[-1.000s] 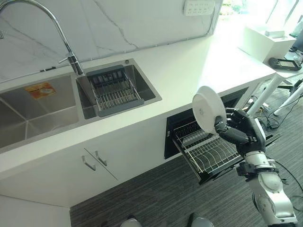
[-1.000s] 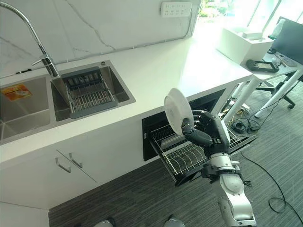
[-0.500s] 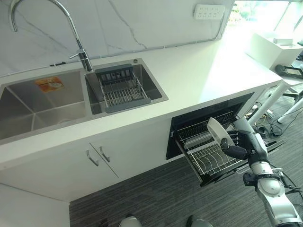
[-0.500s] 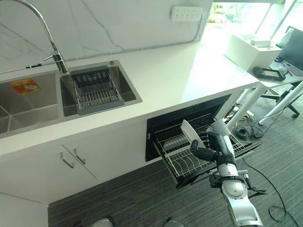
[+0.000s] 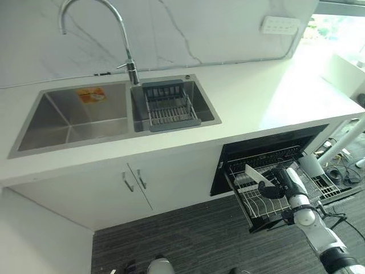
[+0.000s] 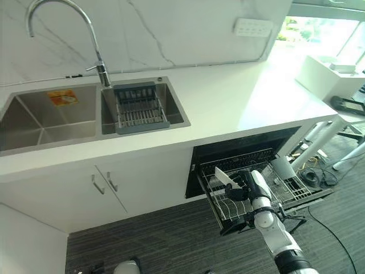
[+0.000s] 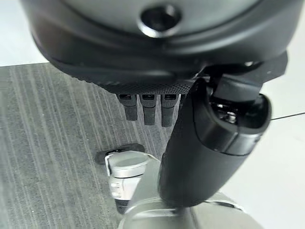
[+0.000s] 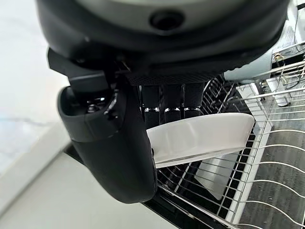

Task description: Place the dishes in the dishwasher.

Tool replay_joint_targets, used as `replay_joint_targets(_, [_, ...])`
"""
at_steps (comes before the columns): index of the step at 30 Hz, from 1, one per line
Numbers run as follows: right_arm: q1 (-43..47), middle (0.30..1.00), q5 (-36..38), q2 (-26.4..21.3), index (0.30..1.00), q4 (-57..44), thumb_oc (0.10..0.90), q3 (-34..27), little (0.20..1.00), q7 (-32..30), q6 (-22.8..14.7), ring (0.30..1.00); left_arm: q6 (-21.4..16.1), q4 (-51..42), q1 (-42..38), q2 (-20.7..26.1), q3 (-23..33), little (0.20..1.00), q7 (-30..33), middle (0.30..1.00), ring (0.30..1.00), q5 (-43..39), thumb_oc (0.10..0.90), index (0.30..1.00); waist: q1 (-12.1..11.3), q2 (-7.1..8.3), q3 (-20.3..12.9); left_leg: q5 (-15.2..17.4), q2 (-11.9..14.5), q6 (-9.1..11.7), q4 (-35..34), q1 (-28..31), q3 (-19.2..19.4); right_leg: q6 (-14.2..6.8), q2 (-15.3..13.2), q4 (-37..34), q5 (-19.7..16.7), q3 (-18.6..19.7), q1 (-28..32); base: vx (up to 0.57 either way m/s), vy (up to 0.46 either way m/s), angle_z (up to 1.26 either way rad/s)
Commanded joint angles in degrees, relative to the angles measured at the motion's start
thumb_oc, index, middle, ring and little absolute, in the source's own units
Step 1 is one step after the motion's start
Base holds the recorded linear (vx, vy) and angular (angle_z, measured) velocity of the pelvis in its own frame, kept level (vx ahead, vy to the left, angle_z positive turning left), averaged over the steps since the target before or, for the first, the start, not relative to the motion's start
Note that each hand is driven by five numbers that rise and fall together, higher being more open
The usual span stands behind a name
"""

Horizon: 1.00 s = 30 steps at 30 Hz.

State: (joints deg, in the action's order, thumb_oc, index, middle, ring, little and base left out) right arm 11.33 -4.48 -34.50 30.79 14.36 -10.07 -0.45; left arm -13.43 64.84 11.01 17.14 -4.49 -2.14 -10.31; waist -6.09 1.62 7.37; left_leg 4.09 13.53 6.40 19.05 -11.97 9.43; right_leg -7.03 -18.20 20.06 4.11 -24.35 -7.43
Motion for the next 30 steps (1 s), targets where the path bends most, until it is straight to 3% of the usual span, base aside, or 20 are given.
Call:
replay_joint_targets(1, [10.7,0.3,-0.1,-4.8,0.3,1.1,0.4,-2.2,0.3,-4.7,-2.2,0.3,-0.4,-1.8,-1.4,2.7,-2.5,0.9,-1.7,0.9,0.9,1.0,0.8,0.9,-1.1,-0.06,0.9,6.2,2.5,2.3,-1.9,5.1,-0.6,-5.7,-2.9,-2.9,1.6,1.6,0.5,0.07,-0.011,0.04])
replay_joint_targets(10, [20.0,0.3,1.1,-5.4,0.3,13.9,0.4,3.0,0.3,-5.3,0.8,0.3,0.2,-2.3,-2.5,4.7,-4.1,0.9,-3.0,0.9,0.9,-0.8,0.8,0.9,-2.9,-1.07,2.1,5.3,2.4,2.4,-1.9,3.6,-2.1,-5.5,-2.9,-2.9,1.0,1.5,-0.9,0.02,-0.006,0.06])
replay_joint_targets(18, [25.4,0.3,1.5,-7.1,0.3,27.4,0.4,2.9,0.3,-3.7,-0.1,0.3,0.7,-4.2,-3.2,5.4,-6.2,0.9,-3.2,0.9,0.9,-2.7,0.8,0.9,-4.0,-2.61,3.4,4.6,2.1,2.2,-1.9,2.2,-2.8,-5.5,-3.2,-2.9,0.4,1.8,-2.3,0.0,-0.003,0.03])
replay_joint_targets(30, [31.9,0.3,0.6,-9.9,0.3,35.4,0.4,5.7,0.3,0.5,-0.2,0.3,0.4,-8.5,-4.4,6.3,-8.4,0.9,-3.9,0.9,0.9,-7.0,0.8,0.9,-4.6,-5.58,7.0,3.8,1.1,2.0,-1.9,-1.6,-3.6,-5.0,-3.9,-2.9,0.1,3.1,-5.5,-0.06,0.005,0.02])
